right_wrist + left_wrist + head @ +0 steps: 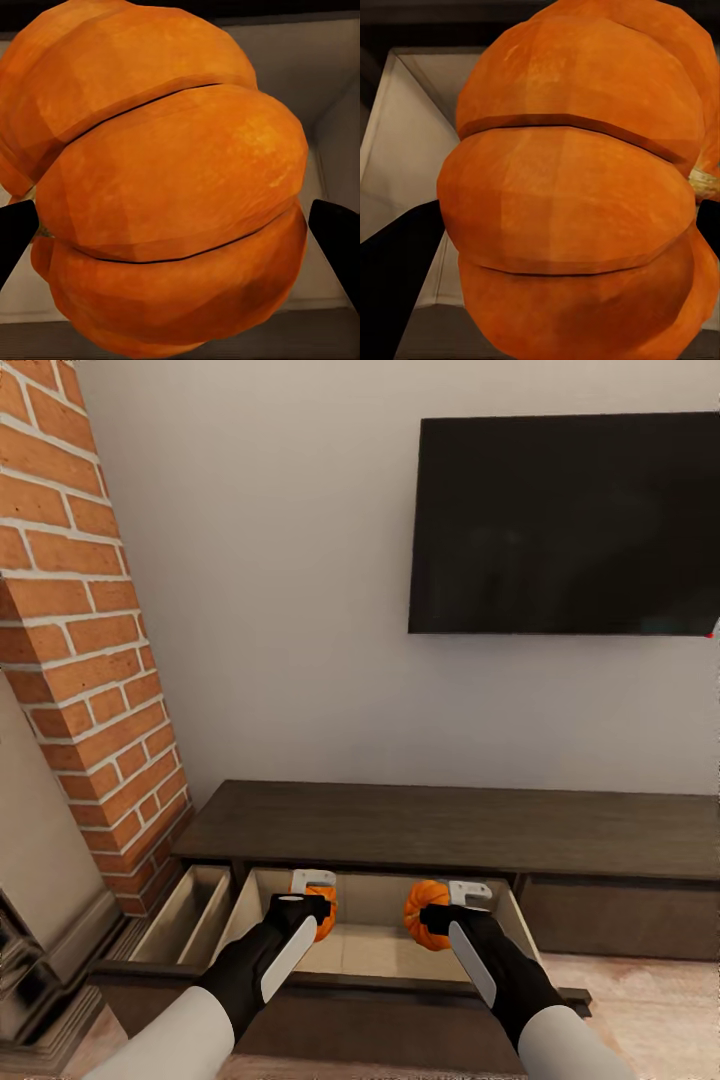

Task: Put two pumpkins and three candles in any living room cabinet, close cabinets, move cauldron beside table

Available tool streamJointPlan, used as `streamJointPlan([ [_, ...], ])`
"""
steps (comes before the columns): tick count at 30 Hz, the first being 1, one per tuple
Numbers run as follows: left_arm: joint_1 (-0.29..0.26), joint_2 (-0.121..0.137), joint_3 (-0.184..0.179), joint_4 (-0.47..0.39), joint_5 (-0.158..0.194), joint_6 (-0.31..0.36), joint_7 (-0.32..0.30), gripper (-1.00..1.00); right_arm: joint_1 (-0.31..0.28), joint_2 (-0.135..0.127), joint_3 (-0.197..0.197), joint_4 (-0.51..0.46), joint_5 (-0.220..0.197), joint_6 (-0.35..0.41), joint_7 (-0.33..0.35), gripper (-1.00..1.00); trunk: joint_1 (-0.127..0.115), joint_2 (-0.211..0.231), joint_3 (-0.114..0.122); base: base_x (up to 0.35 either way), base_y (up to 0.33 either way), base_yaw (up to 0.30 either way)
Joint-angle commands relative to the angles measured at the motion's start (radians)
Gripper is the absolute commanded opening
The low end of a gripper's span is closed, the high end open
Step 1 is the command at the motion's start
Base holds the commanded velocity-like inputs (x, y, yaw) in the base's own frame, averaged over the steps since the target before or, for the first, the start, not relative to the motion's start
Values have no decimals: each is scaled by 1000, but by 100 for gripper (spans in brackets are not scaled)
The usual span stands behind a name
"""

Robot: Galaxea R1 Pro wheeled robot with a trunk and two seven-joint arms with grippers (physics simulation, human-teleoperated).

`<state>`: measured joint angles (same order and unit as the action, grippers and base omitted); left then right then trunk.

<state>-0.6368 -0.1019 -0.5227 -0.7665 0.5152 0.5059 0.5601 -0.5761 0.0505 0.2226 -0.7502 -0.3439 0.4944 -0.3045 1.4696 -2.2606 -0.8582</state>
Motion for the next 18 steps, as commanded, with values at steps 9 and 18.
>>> streamJointPlan([
  [9,-1,1,-2,-2,8,2,11,-100,-1,0,7,-1,-9,2,-11,-100,0,-1,-1,-19,6,0],
  [18,-1,1,-1,-2,9,2,12,-100,-1,0,7,-1,-9,2,-12,-100,15,-29,-12,0,0,-75],
])
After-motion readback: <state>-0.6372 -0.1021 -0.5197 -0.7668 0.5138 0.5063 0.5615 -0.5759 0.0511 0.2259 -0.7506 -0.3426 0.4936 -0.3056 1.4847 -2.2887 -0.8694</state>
